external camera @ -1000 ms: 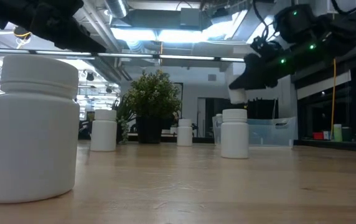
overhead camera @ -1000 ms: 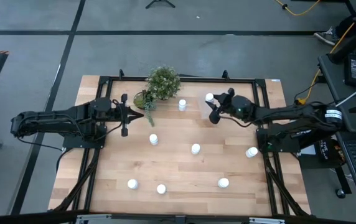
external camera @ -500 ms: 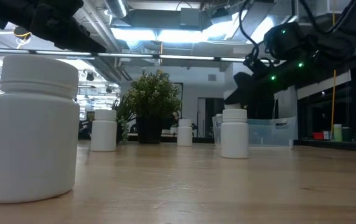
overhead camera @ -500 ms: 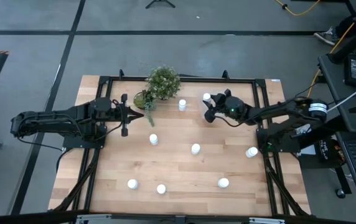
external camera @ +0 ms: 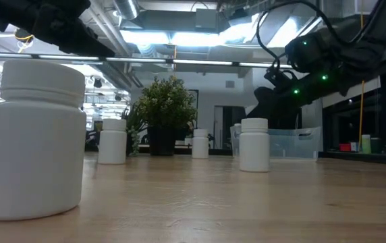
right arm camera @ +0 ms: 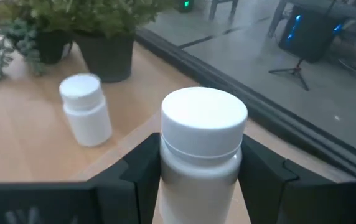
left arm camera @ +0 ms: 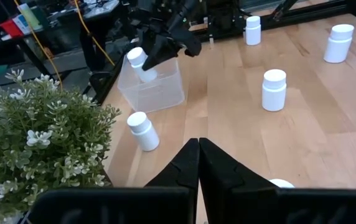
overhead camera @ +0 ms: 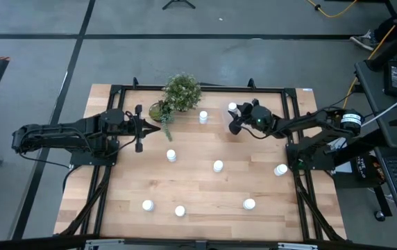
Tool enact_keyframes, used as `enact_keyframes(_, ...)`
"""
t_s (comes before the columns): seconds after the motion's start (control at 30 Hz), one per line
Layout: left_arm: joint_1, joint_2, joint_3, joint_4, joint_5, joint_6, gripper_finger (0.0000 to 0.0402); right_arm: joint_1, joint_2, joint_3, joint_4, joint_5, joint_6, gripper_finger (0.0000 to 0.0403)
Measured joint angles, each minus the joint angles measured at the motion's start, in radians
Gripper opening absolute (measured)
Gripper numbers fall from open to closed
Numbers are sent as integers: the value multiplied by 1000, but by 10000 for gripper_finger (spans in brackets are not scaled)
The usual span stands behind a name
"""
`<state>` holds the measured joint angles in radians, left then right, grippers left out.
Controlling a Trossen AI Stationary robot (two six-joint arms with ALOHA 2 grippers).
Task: Pick and place pill bottles into a basket
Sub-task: Put the white pill bottle into the transparent bin
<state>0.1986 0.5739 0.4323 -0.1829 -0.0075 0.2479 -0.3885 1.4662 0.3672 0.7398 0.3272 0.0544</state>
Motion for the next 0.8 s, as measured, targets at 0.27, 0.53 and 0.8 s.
enact_keyframes(0.27,0,0,0,0,0,1,5,-2,0,-73,139,4,24,170)
enact_keyframes(0.53,0,0,0,0,0,0,3,-1,83,-51,166,41,61,170)
enact_keyframes(0.8,0,0,0,0,0,-7,2,-12,192,-44,287,72,88,170)
